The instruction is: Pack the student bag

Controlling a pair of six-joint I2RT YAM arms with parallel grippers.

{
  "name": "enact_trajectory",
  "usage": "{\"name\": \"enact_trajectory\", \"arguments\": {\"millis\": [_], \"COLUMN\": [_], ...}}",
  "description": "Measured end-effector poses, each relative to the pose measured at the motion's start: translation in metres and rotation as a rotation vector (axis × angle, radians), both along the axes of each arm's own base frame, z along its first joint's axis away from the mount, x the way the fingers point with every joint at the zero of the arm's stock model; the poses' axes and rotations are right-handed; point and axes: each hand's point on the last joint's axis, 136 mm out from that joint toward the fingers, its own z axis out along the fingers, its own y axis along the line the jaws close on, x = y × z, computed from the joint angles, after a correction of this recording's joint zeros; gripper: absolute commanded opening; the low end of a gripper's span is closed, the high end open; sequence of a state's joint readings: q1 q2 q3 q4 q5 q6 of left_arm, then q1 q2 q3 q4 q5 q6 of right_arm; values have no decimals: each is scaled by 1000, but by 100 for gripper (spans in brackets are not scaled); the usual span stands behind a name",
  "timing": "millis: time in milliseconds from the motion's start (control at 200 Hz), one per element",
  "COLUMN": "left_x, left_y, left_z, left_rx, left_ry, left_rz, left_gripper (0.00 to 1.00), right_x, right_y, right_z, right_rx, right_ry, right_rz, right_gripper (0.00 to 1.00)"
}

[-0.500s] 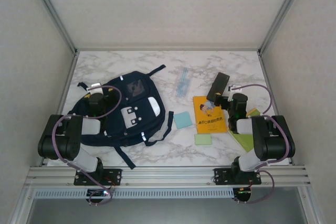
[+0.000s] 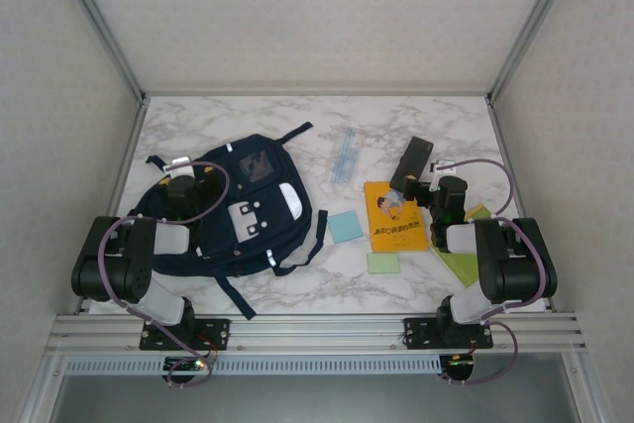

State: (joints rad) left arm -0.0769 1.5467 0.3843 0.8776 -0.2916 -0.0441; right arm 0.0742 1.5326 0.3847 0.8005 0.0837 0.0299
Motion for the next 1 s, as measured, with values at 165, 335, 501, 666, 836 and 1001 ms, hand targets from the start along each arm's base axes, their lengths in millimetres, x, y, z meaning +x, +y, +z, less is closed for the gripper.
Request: {"name": "enact_trajectory", "arguments": {"millis": [165,335,501,666,836,1001], "left_x": [0,0,1,20,10,-7], "left_y": [-1,-1,1,3,6,5], "left_z": [0,0,6,81,121,113], "left_rx": [-2,-4,7,-1,-73,-179], "left_ry": [1,1,68,-12,-46,40], "left_rz": [-4,-8,6,30,72,111], "left_gripper": [100,100,100,100,100,100], "right_x": [0,0,13,32,18,-19], "right_y": [0,0,3,38,127,231], "right_z": [0,0,23,97,125,94], "right_rx": [0,-1,-30,80,260,362], "right_ry": [0,5,55,38,149,388], "right_rz": [0,-2,-19,-3,107,269], "right_gripper": [99,99,99,99,99,98]}}
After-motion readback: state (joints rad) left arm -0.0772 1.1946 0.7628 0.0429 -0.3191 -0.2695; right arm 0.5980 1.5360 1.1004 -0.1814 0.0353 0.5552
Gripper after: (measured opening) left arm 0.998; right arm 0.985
